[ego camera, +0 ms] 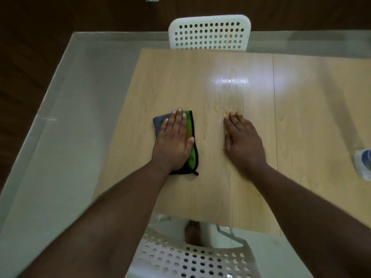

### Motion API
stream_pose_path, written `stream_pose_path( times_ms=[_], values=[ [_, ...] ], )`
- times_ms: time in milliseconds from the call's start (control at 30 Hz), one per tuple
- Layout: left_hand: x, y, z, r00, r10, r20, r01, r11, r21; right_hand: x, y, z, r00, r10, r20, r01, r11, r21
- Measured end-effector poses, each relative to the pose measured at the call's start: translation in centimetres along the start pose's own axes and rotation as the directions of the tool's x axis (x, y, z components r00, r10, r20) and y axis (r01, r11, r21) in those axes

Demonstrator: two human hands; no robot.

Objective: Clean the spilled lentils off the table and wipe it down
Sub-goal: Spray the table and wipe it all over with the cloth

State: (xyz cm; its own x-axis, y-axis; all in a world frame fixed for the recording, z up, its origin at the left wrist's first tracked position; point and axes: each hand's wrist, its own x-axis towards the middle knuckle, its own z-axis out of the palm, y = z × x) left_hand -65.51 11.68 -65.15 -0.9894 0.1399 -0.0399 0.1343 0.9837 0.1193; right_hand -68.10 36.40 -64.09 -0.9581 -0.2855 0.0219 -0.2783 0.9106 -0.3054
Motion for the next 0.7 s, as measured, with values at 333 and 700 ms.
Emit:
stream_pose_path(
  times_ms=[333, 700],
  values=[
    [7.8, 1.2, -0.6, 0.995, 0.098, 0.019, -0.098, 0.995, 0.017, 4.7, 1.6, -1.1, 0.999, -0.047, 0.018, 0.048, 0.997, -0.062],
    [18.6, -2.2, -1.2, 0.996, -0.085, -0.015, 0.086, 0.995, 0.048, 12.9, 4.2, -0.9, 0.999, 0.048, 0.003, -0.048, 0.997, -0.060]
  ],
)
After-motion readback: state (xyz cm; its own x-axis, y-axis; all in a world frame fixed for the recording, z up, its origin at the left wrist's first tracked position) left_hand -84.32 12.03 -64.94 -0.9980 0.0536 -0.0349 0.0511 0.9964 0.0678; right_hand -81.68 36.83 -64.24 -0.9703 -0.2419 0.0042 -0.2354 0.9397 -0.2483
